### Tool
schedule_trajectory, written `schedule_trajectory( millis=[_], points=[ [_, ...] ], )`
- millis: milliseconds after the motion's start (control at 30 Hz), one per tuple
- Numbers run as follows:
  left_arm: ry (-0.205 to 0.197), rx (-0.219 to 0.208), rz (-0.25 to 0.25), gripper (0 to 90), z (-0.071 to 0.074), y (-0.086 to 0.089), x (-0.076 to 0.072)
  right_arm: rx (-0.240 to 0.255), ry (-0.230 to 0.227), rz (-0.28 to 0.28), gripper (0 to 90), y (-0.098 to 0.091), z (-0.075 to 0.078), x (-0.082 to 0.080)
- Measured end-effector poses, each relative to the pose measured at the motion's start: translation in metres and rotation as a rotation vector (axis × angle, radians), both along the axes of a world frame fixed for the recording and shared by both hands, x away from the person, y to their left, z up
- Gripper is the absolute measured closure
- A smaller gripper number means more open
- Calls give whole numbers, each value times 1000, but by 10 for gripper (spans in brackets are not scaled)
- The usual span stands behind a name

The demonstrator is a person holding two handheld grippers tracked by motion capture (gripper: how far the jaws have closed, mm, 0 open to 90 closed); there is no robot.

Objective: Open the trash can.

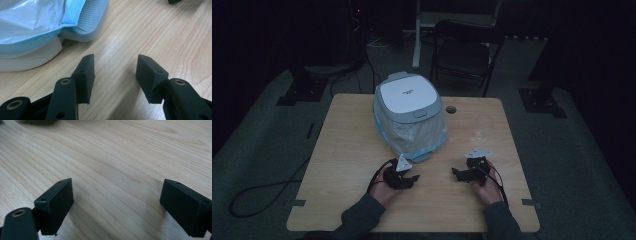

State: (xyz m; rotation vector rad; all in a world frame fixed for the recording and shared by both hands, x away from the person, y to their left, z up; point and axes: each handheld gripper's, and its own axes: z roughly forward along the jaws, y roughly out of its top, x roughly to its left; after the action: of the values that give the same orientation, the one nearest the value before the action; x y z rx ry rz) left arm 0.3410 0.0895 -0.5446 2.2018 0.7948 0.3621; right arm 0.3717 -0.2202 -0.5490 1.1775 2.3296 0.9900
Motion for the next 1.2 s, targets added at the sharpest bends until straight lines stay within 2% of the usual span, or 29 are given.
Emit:
schedule_trajectory(
  millis=[400, 700, 800, 933, 1200],
  points=[
    [-2, -5, 2, 590, 0, 0, -2, 1, 0, -19, 112, 2, 0, -2],
    [13, -9, 5, 792, 1, 1, -2, 2, -1, -19, 112, 2, 0, -2],
    [12, 1, 9, 898, 2, 0, -3, 2, -1, -19, 112, 2, 0, -2],
    [13, 6, 6, 900, 3, -1, -2, 2, 0, -19, 112, 2, 0, -2],
    [-6, -7, -2, 900, 15, -2, 2, 1, -1, -19, 112, 2, 0, -2]
  ],
)
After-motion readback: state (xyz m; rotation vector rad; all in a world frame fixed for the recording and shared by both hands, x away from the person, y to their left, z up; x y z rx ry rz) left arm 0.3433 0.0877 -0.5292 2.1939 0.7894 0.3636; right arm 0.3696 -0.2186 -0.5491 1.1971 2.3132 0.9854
